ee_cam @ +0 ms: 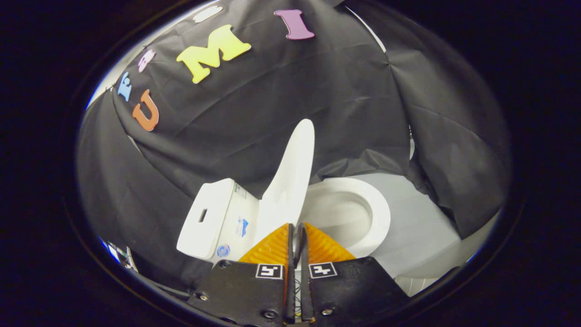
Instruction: Open the toilet lid.
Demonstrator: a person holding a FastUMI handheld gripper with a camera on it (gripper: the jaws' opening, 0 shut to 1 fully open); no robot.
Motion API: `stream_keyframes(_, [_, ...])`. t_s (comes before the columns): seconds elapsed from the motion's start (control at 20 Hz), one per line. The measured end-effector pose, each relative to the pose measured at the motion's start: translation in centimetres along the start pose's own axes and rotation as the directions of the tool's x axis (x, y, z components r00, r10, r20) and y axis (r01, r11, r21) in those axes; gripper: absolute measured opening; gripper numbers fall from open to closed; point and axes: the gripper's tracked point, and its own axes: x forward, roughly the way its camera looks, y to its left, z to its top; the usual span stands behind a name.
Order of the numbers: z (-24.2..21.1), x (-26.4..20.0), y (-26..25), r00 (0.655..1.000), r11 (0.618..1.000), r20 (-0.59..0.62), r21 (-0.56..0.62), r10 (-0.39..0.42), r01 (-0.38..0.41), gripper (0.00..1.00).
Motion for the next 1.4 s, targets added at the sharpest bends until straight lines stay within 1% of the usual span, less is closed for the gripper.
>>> stream_keyframes(0.3, [0.7, -0.5, 4.2, 1.0, 0.996, -0.001, -0.086, -0.02, 0.019, 0.08])
stream_keyframes(0.45, [1.1, -0.5, 6.2, 1.0, 0.994, 0.01, -0.109, -0.002, 0.003, 0.08])
stream_keyframes(0.55, [1.2, -0.7, 6.7, 1.0, 0.991, 0.016, -0.132, -0.005, 0.007, 0.09])
stream_keyframes(0.75, [1.2, -0.8, 10.0, 1.0, 0.981, 0.019, -0.194, -0.007, 0.01, 0.1])
stream_keyframes(1.1, [1.2, -0.7, 14.5, 1.0, 0.964, 0.019, -0.267, 0.013, -0.008, 0.13])
stream_keyframes(1.4, [0.9, -0.7, 16.4, 0.999, 0.964, 0.022, -0.267, 0.025, -0.018, 0.14])
